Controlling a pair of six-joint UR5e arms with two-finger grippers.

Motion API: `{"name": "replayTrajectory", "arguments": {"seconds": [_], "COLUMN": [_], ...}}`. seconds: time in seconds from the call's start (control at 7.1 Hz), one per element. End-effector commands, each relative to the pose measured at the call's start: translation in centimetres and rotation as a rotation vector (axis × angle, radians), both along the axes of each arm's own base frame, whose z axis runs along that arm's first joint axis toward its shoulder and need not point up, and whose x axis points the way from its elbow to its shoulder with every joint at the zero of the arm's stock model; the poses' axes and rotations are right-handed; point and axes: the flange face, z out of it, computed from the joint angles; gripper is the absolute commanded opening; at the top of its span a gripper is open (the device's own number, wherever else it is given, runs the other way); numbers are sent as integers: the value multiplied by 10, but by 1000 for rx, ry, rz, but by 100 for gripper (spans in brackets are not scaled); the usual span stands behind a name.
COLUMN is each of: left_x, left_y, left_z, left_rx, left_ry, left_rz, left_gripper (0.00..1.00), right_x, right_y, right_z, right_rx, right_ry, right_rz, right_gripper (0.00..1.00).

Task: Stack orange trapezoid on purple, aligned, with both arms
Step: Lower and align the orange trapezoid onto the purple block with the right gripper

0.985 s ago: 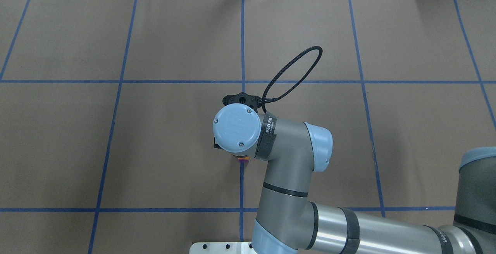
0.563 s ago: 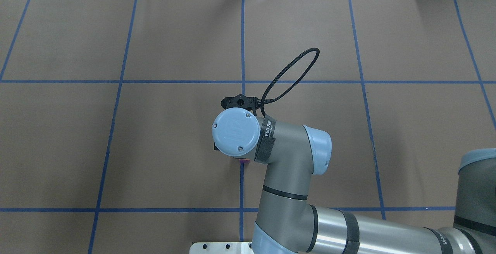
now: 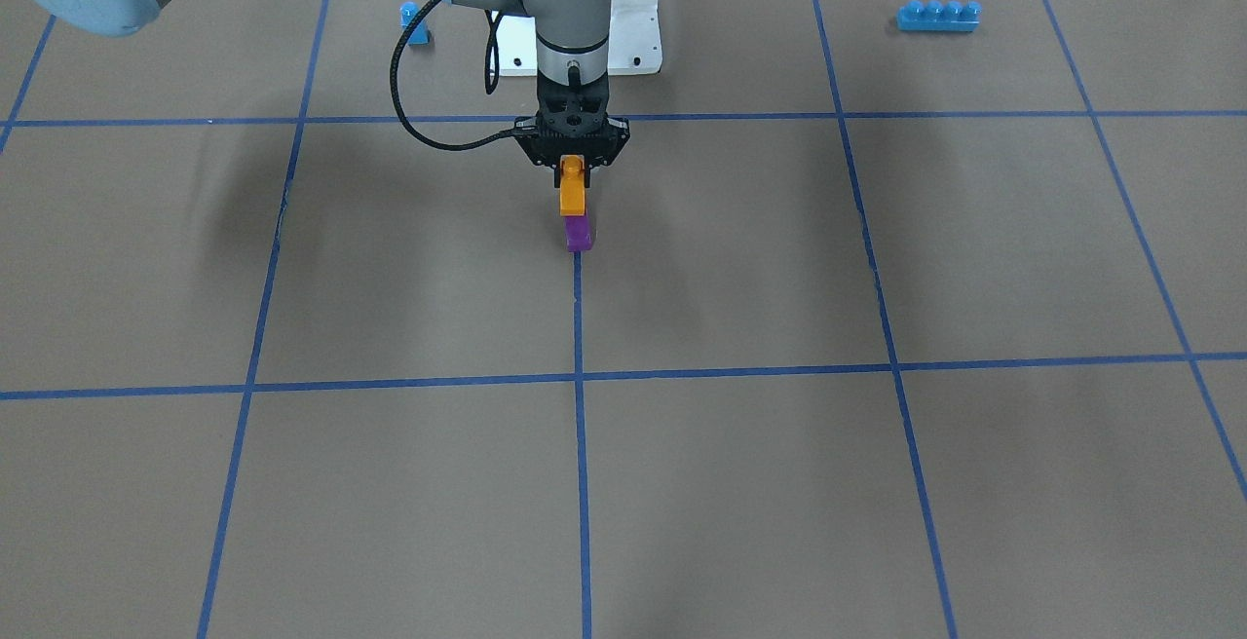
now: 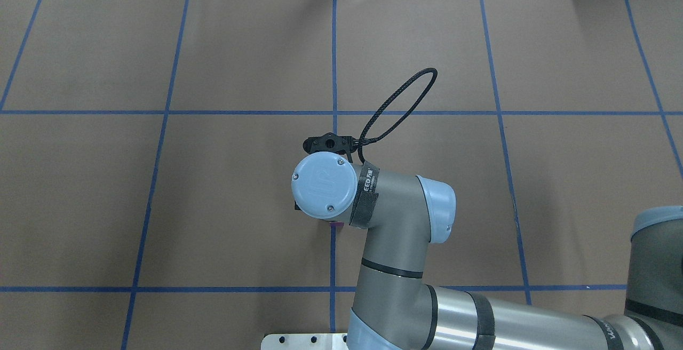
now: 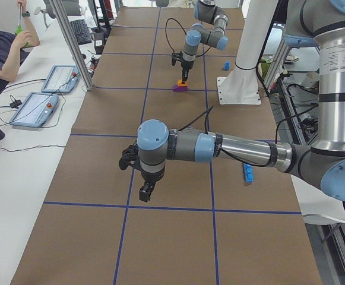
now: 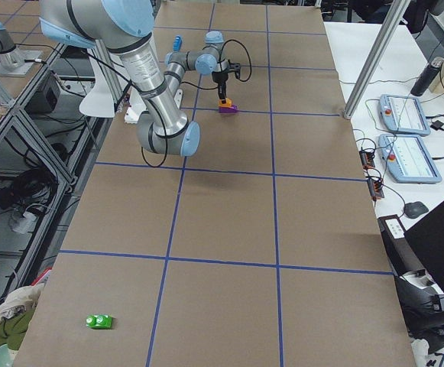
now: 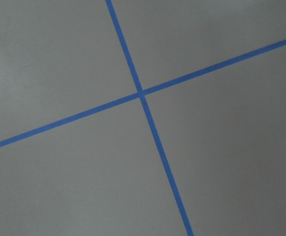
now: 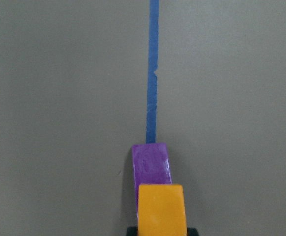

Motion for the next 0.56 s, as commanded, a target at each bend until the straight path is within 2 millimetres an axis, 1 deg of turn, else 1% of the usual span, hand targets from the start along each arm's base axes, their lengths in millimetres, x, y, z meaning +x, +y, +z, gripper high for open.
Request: {"name": "replayTrajectory", "arguments": {"seconds": [0.0, 0.28, 0.42], "left_x": [0, 0, 0], "left_y": [0, 0, -1], "left_z": [0, 1, -1], "left_rx": [0, -2, 1], "left_ry": [0, 0, 0], "left_rz": [0, 0, 0], "left_gripper": [100, 100, 100], "right_x": [-4, -3, -4], "right_y": [1, 0, 1], "right_z": [3, 5, 3], "right_rx": [17, 32, 40], "right_ry": [-10, -15, -16], "right_rz": [0, -12, -21], "right_gripper": [0, 0, 20]}}
